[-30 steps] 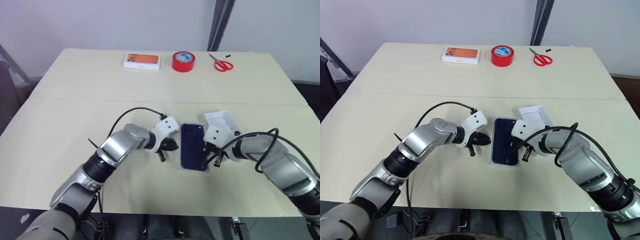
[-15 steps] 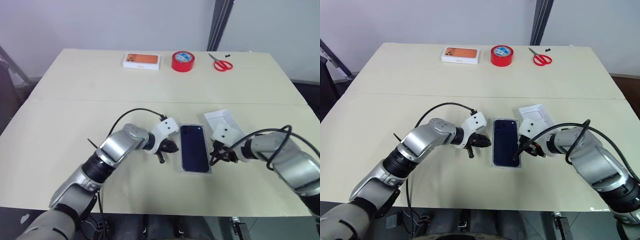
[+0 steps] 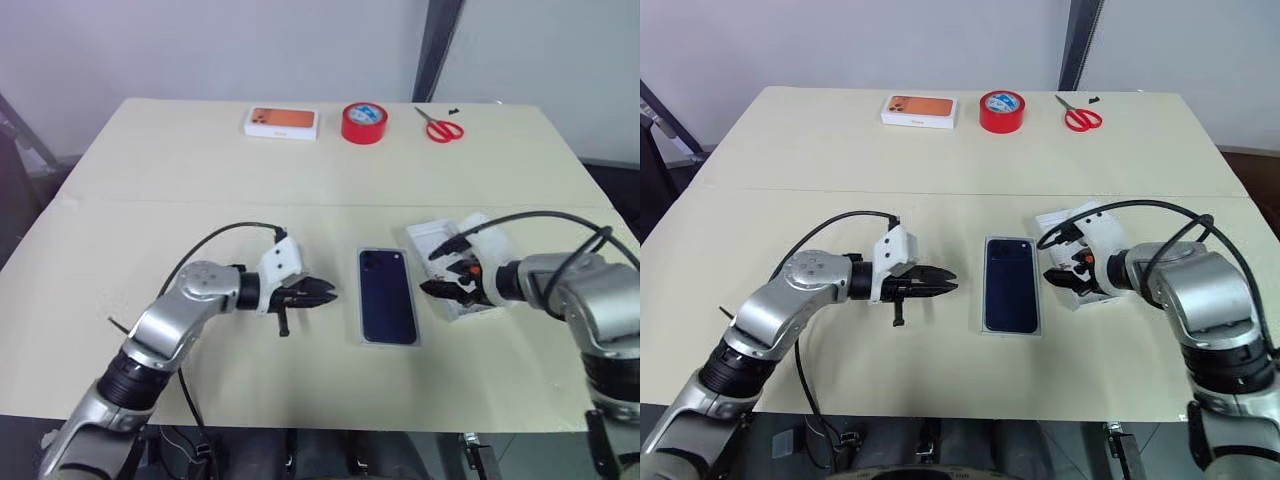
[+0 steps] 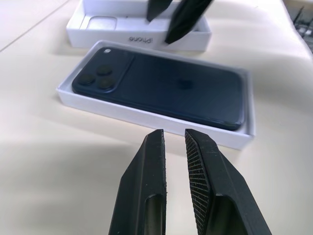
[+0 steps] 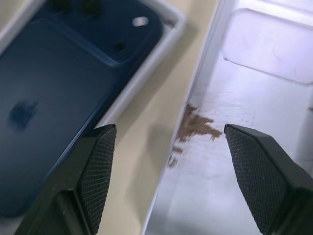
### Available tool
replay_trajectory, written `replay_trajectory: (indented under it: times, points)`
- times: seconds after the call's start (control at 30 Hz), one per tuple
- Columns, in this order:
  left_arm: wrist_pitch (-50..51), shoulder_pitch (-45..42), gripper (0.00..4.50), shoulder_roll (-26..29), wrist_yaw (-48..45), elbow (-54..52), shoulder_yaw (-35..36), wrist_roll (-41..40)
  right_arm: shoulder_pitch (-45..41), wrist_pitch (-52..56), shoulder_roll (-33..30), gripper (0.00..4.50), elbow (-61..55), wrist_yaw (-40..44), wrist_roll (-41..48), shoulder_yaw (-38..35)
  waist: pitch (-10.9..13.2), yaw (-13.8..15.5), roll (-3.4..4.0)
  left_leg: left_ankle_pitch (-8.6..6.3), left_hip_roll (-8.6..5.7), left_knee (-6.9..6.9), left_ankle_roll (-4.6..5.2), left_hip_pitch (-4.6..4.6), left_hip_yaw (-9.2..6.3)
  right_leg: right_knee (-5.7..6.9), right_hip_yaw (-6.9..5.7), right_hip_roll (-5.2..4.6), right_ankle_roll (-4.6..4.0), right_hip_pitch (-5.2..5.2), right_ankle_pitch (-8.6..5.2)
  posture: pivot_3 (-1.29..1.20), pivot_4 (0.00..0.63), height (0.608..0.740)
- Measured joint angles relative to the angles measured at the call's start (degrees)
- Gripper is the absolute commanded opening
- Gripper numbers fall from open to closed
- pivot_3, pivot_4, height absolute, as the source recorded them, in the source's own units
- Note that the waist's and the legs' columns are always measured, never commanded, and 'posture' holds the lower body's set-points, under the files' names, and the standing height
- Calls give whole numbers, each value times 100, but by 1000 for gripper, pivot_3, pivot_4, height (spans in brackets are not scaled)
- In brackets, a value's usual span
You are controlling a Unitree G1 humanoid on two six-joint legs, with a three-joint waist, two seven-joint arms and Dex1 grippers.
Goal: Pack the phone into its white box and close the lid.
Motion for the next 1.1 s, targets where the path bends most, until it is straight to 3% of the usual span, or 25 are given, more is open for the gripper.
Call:
replay_trajectory:
  times: [0.07,0.17,0.3,0.33,0.57,0.73,0.9,1.0,1.03,1.1]
  points:
    - [-110,119,715,69,-118,-39,72,-75,-15,122,144,3680,135,-258,-34,2,-1,20,1,-1,-1,0,1,-2,0,0,-1,-1,0,0,0,0,150,725]
    - [-193,158,715,73,-163,-46,80,-84,-15,132,195,2494,199,-549,-68,29,-1,11,1,-4,-4,0,6,-3,0,0,-1,-2,0,0,0,0,150,725]
    - [-227,167,715,30,-155,-48,80,-86,-14,142,237,352,194,-735,-48,37,-1,-4,2,-4,-3,0,7,-2,0,2,-2,3,1,0,0,0,150,725]
    - [-232,167,715,19,-146,-48,80,-86,-14,167,256,49,189,-773,-26,36,-1,-15,2,-4,-3,0,8,-2,0,3,-2,4,1,0,0,0,150,725]
    - [-266,252,715,-13,38,-42,226,-81,-186,304,370,49,91,-897,146,-253,-1,-43,2,-4,-1,0,9,-1,0,5,-2,9,1,-1,0,0,150,725]
    - [-212,181,715,-119,694,350,916,-92,-838,305,809,49,81,-878,1219,-1490,-1,-49,2,-4,2,0,8,3,0,12,-2,13,2,-2,1,0,150,725]
    - [-230,53,715,-103,1101,893,1397,-45,-1069,305,1829,49,519,-2135,4309,-2388,-1,-125,1,-4,4,0,8,6,0,41,-2,10,2,-2,1,0,150,725]
    - [-320,13,715,-77,1136,1061,1373,70,-327,-971,1742,49,748,-4486,7734,-1556,0,-108,-3,-3,3,0,7,-2,-6,43,-7,3,2,-4,1,0,150,725]
    - [-338,-12,715,-54,1139,1126,1374,104,-53,-1479,1842,49,712,-5123,8494,-1255,0,-128,-4,-4,1,1,7,-2,-1,40,-6,2,2,-4,0,0,150,725]
    - [-373,-82,715,-56,1133,1155,1345,179,392,-2343,2383,49,488,-6091,9190,-798,1,-165,-4,-3,2,3,8,-3,3,40,-1,8,3,-5,0,0,150,725]
